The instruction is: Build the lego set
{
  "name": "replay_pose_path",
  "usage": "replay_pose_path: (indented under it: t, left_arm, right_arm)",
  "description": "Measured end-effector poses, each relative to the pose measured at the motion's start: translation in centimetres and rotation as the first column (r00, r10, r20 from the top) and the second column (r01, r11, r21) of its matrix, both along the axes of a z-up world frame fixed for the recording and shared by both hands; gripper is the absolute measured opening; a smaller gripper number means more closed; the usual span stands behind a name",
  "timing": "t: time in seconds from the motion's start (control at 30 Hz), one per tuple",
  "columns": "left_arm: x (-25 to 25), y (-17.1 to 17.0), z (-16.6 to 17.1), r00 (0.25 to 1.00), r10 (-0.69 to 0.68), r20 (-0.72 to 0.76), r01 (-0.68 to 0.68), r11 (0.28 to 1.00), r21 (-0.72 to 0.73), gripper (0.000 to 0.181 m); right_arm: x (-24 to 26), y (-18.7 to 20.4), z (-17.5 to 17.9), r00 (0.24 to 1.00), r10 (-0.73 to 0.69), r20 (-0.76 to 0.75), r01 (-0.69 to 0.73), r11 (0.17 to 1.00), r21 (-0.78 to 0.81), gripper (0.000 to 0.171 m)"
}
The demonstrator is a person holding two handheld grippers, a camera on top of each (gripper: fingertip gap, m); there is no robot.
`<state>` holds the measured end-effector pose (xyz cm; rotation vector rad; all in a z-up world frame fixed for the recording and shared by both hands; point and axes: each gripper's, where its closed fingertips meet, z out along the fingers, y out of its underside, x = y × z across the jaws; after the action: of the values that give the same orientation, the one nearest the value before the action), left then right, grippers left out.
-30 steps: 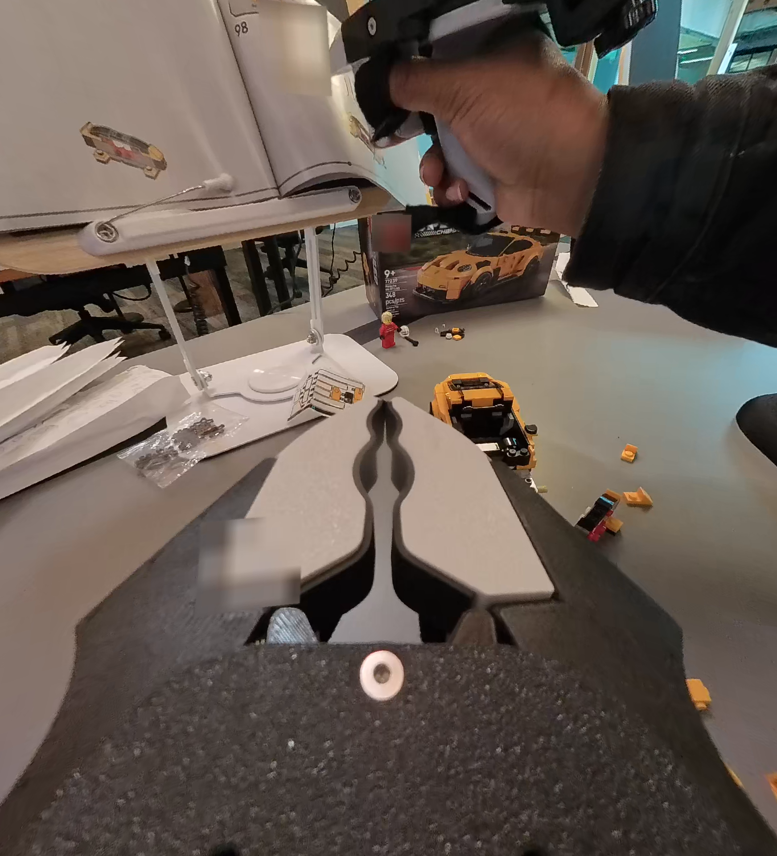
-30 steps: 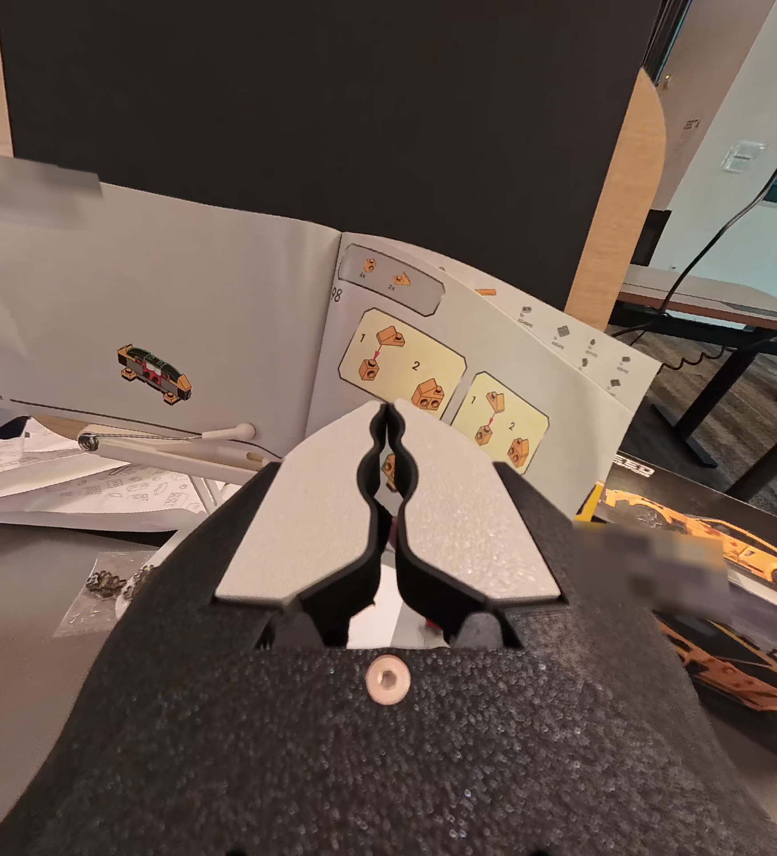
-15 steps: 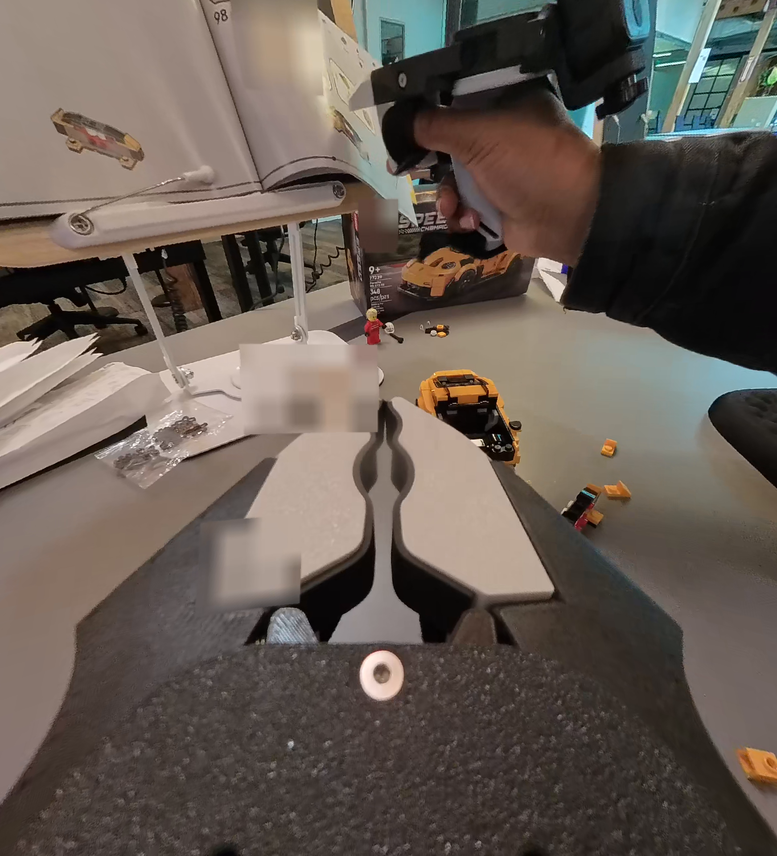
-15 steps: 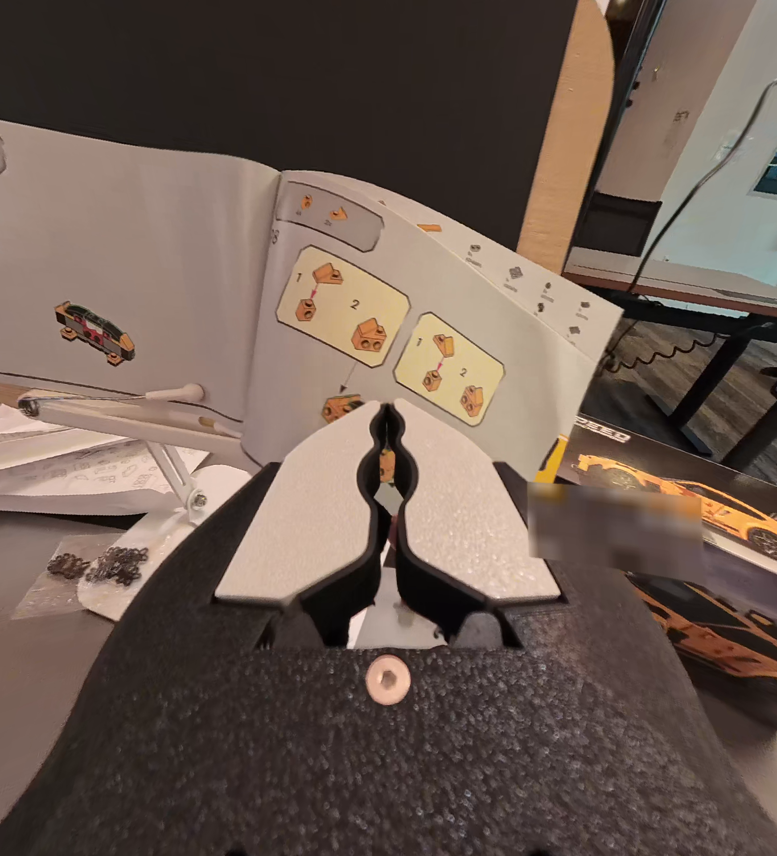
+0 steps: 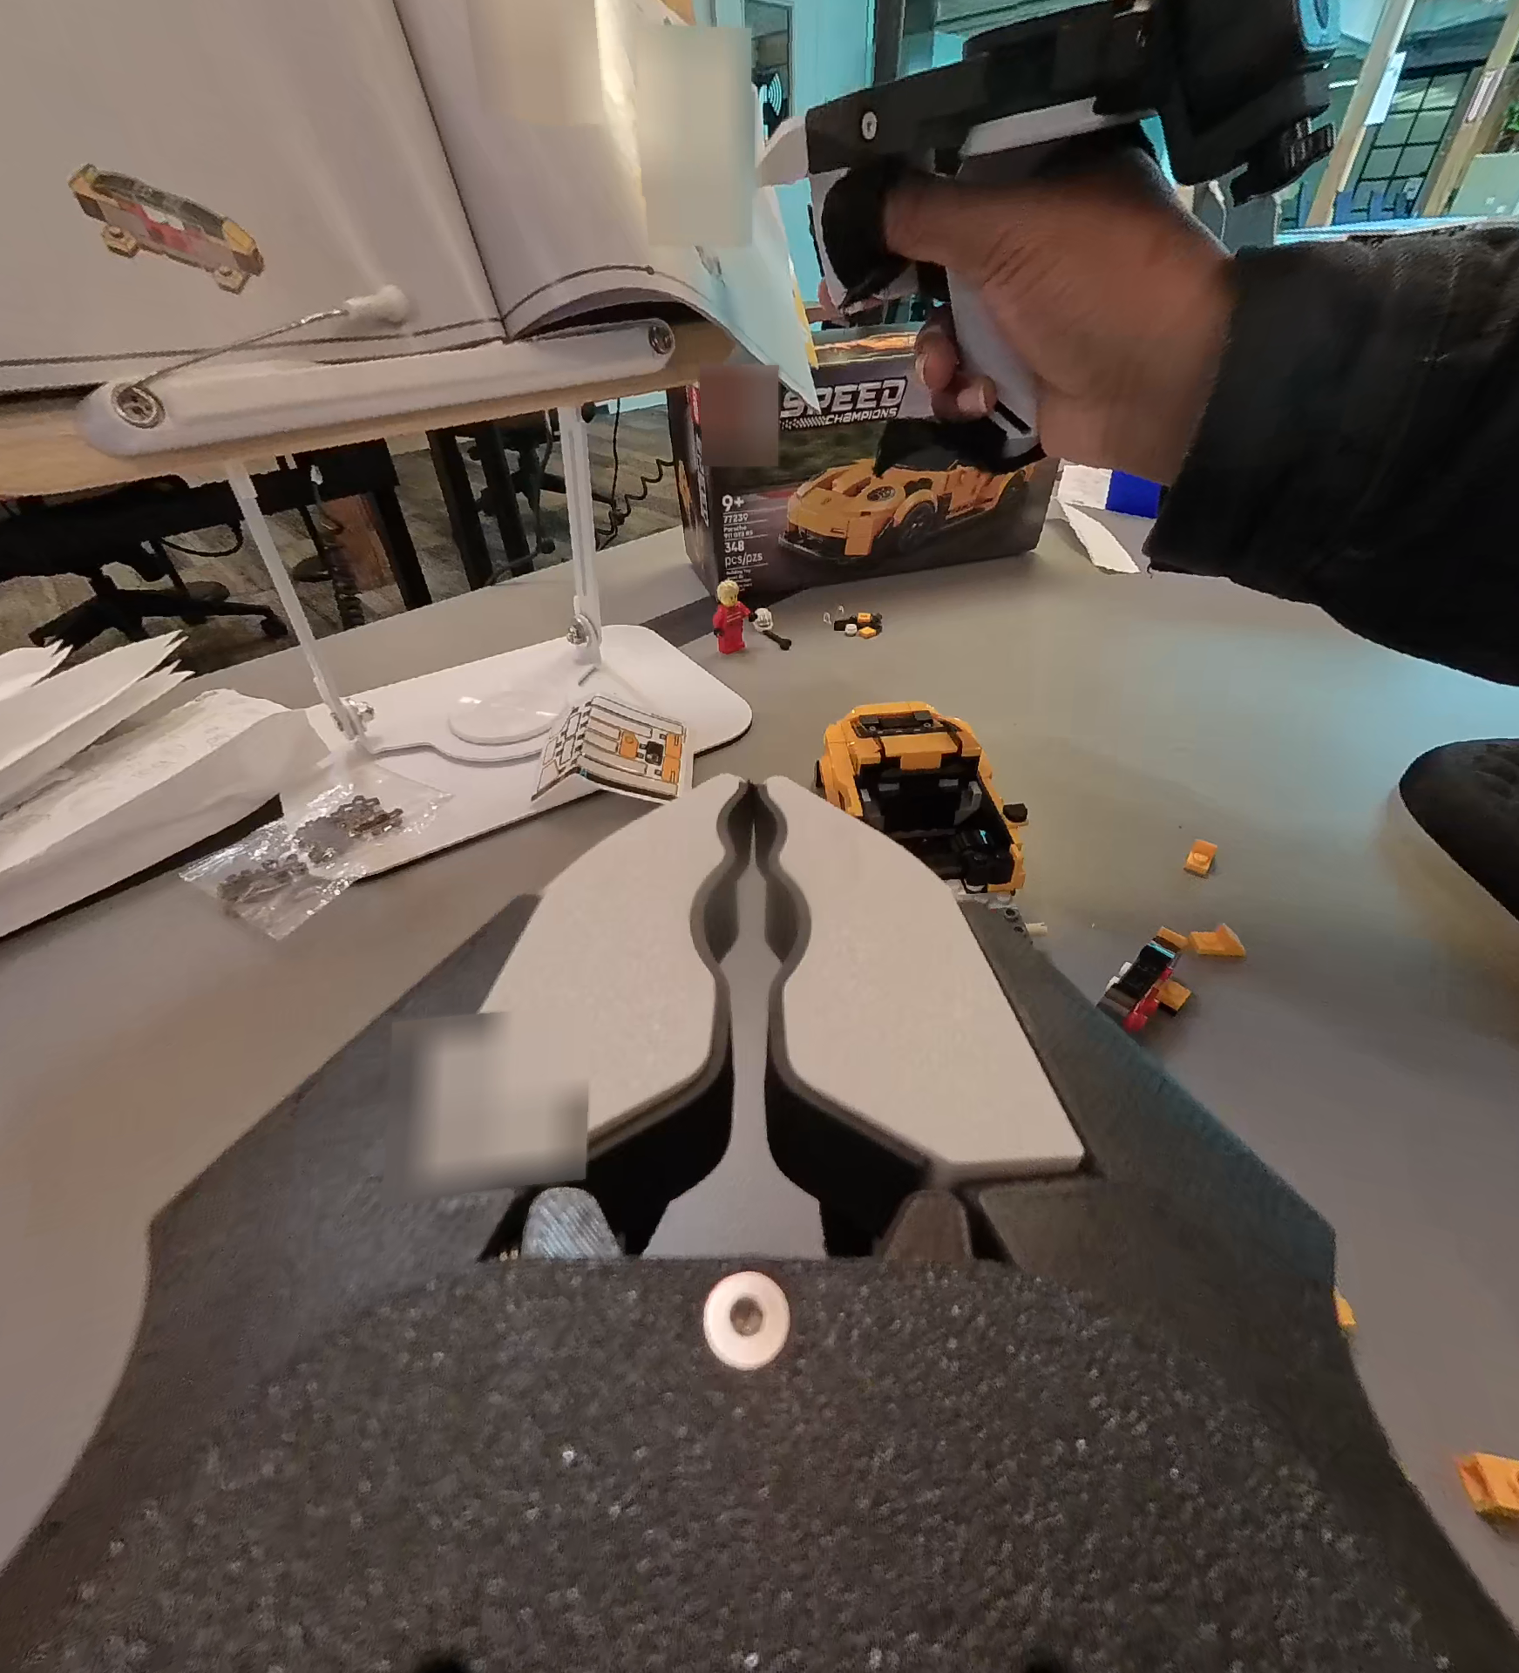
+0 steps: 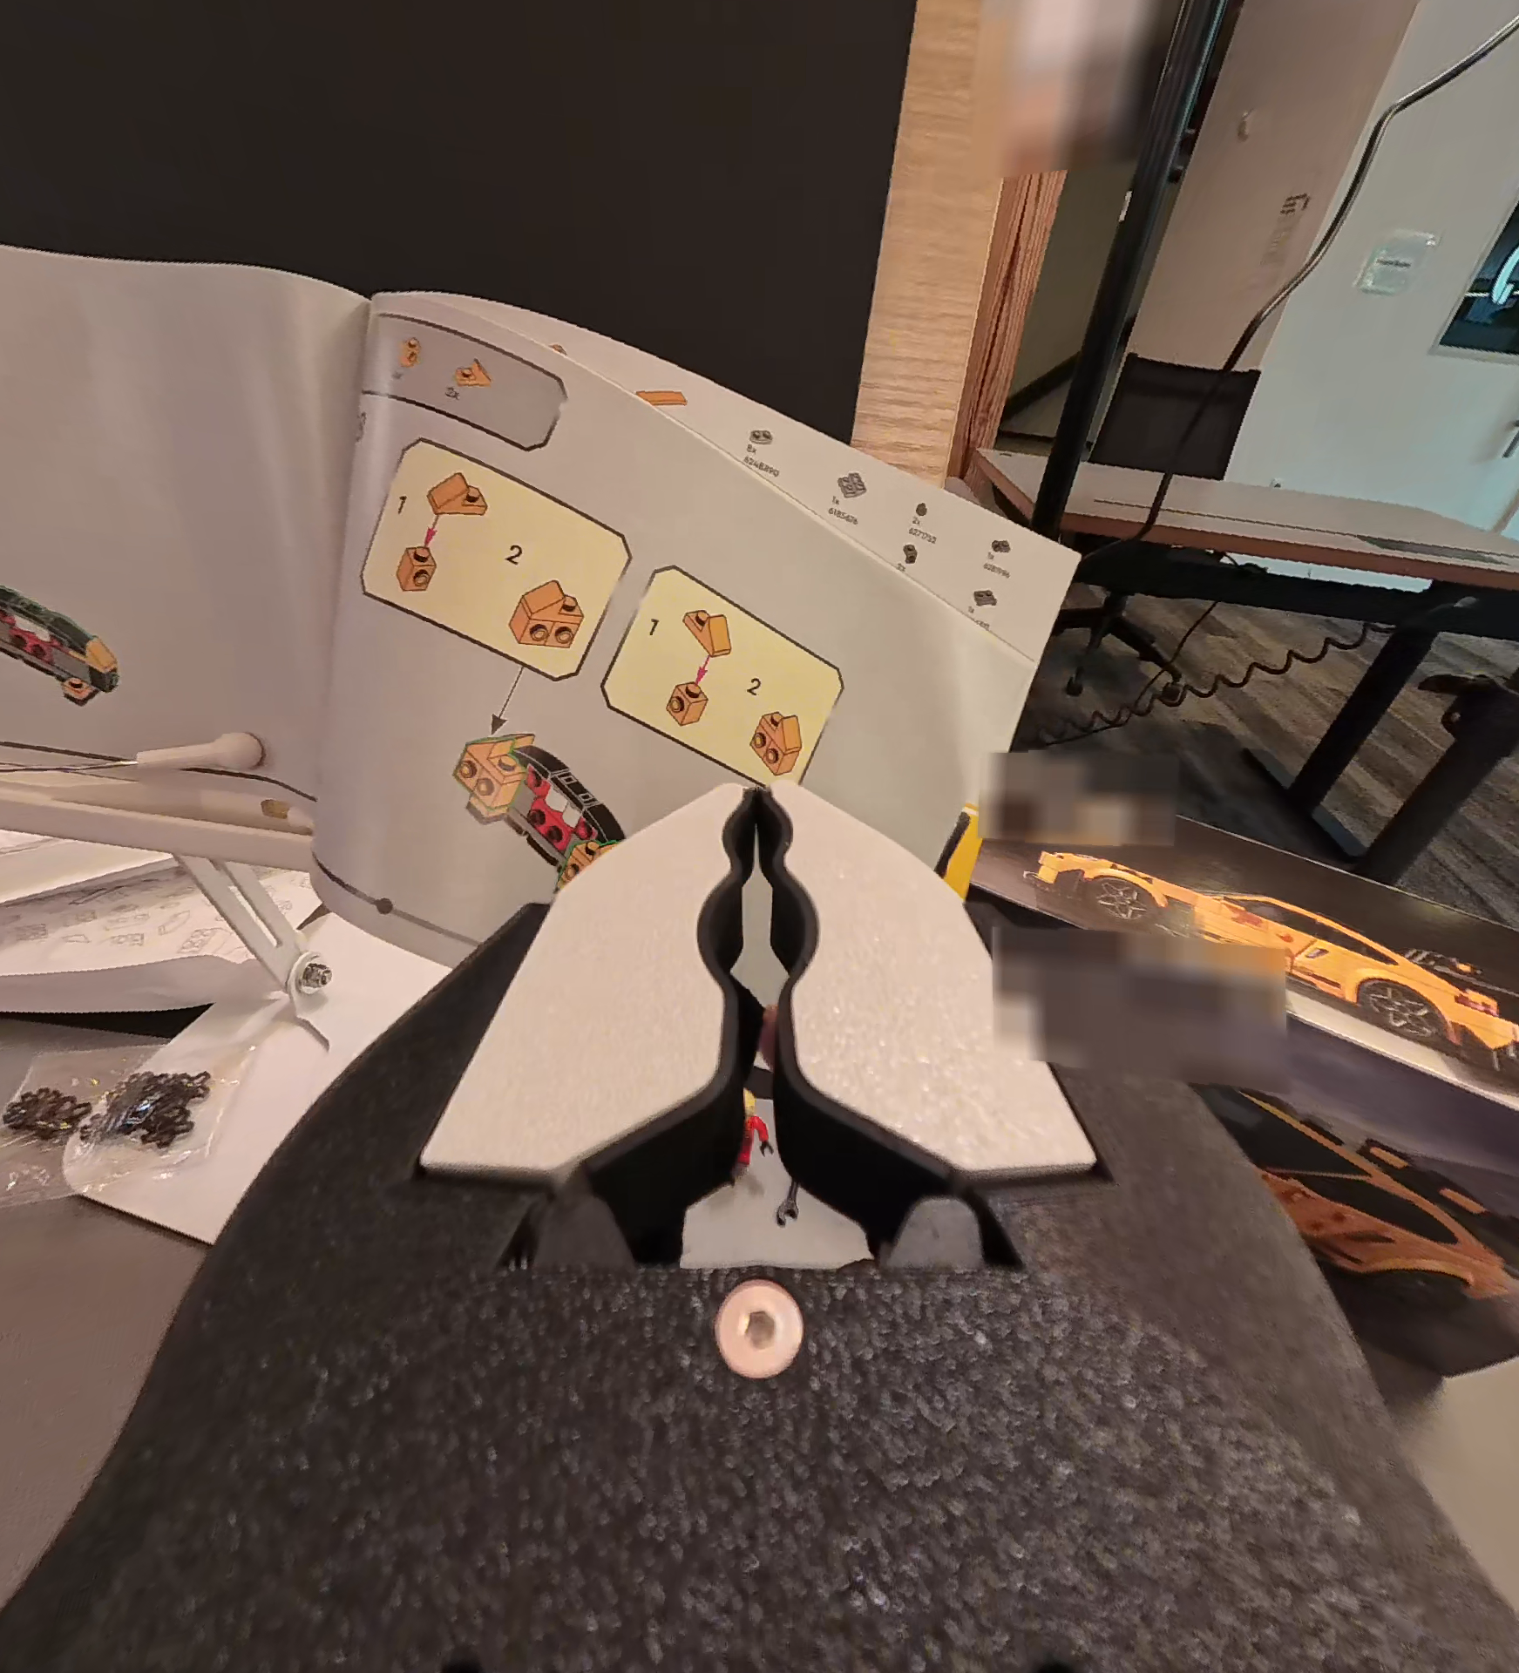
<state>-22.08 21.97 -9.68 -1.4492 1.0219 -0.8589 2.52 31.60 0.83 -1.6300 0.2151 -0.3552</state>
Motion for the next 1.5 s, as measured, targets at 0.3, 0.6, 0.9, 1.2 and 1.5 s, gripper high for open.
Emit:
replay_pose_path:
  t: [0.3, 0.6, 0.9, 1.2, 1.5]
  left_arm:
    - [-0.7, 0.6, 0.7, 1.0, 0.025, 0.017, -0.026, 1.0, 0.012, 0.0]
    - [-1.8, 1.0, 2.3, 0.999, 0.038, 0.026, -0.04, 0.995, 0.092, 0.0]
    - [-0.6, -3.4, 0.3, 0.961, -0.251, -0.117, 0.255, 0.967, 0.017, 0.0]
    - [-1.6, -9.8, -6.7, 0.694, -0.594, -0.406, 0.551, 0.802, -0.231, 0.022]
    - [-3.3, -13.1, -8.5, 0.545, -0.679, -0.491, 0.683, 0.7, -0.21, 0.029]
  right_arm:
    - [-2.9, -2.4, 0.2, 0.986, 0.139, 0.093, -0.141, 0.99, 0.025, 0.001]
    - [-11.6, -10.7, -4.0, 0.835, 0.535, 0.127, -0.527, 0.845, -0.093, 0.019]
    - [-18.0, -18.3, -13.8, 0.502, 0.864, 0.018, -0.799, 0.472, -0.372, 0.026]
    - [-23.5, -23.1, -16.8, 0.224, 0.974, -0.035, -0.847, 0.178, -0.501, 0.022]
    - [-26.9, -26.1, -19.8, 0.115, 0.986, -0.116, -0.792, 0.021, -0.61, 0.022]
